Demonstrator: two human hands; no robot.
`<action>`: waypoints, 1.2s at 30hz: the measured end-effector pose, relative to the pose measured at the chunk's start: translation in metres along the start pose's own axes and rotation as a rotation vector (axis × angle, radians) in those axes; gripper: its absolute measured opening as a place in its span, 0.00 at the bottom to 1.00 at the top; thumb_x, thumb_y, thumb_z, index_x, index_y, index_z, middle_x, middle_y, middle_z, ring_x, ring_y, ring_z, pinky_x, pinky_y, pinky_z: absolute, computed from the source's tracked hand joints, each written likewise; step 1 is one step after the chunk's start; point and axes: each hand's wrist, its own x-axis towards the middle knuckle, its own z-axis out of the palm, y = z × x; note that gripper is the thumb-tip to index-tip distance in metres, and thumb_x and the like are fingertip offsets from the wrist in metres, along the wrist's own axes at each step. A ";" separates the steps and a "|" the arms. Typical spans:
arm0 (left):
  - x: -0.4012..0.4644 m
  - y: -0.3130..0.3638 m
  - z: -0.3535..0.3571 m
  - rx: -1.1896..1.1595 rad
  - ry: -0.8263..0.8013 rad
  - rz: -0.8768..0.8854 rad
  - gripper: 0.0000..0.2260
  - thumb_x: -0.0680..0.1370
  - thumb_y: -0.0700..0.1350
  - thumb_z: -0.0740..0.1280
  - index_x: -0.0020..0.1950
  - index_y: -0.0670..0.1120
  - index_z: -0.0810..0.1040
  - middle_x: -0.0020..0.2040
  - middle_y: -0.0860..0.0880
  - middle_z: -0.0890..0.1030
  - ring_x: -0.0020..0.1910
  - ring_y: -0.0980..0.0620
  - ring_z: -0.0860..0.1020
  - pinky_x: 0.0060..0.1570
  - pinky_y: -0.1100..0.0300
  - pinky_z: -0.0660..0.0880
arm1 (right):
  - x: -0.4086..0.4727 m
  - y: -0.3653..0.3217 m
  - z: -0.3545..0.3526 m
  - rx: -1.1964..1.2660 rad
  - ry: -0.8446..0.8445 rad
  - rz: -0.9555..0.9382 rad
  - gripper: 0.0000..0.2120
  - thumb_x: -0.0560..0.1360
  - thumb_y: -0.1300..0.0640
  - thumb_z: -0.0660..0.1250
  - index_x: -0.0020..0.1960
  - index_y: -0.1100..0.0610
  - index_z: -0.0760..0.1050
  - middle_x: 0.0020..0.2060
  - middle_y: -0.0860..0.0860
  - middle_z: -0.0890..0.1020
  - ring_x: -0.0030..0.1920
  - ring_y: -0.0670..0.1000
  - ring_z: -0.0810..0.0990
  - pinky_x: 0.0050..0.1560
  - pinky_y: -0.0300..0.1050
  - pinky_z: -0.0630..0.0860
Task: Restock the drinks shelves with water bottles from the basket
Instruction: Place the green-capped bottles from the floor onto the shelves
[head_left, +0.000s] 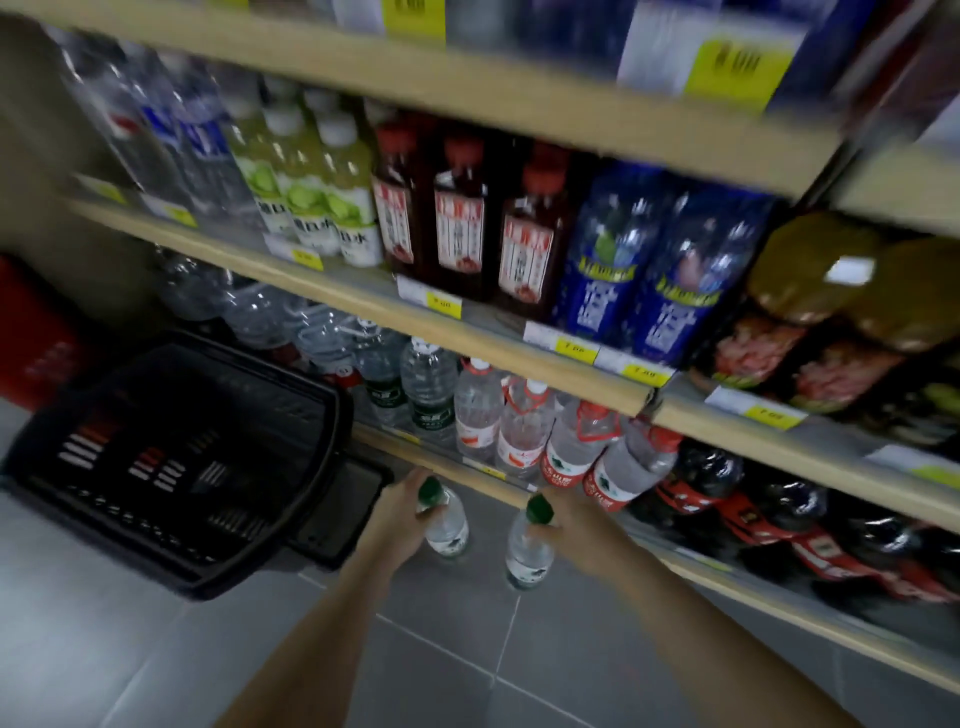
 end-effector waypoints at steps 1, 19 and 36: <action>-0.012 0.020 -0.022 -0.005 -0.009 0.007 0.17 0.72 0.46 0.72 0.58 0.45 0.74 0.48 0.43 0.82 0.48 0.43 0.79 0.39 0.60 0.67 | -0.015 -0.017 -0.024 -0.015 -0.005 -0.004 0.10 0.74 0.52 0.66 0.50 0.56 0.70 0.47 0.55 0.78 0.48 0.55 0.77 0.47 0.48 0.72; -0.182 0.239 -0.462 0.083 0.369 0.176 0.15 0.76 0.49 0.68 0.58 0.45 0.70 0.44 0.48 0.76 0.46 0.45 0.78 0.34 0.61 0.66 | -0.196 -0.396 -0.349 -0.344 0.025 -0.359 0.08 0.75 0.51 0.66 0.45 0.55 0.70 0.38 0.50 0.71 0.35 0.47 0.70 0.32 0.41 0.63; -0.215 0.163 -0.820 -0.005 0.750 0.454 0.08 0.76 0.41 0.67 0.53 0.42 0.74 0.41 0.46 0.78 0.38 0.50 0.78 0.37 0.57 0.74 | -0.185 -0.743 -0.377 -0.119 0.487 -0.538 0.09 0.74 0.47 0.67 0.43 0.51 0.71 0.39 0.50 0.76 0.39 0.50 0.76 0.37 0.43 0.71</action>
